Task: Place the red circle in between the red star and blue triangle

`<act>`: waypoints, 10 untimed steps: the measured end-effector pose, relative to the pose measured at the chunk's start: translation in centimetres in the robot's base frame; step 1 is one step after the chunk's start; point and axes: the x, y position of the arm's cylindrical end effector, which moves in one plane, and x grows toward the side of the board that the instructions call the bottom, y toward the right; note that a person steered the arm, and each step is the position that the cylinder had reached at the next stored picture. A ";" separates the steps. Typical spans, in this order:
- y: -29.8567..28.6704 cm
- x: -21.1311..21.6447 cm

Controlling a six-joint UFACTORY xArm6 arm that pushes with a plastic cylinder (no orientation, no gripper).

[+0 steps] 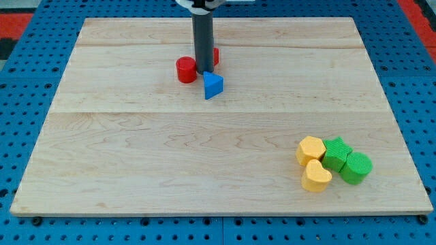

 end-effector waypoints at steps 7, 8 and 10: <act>-8.8 -0.1; -5.7 -0.2; -4.9 -0.2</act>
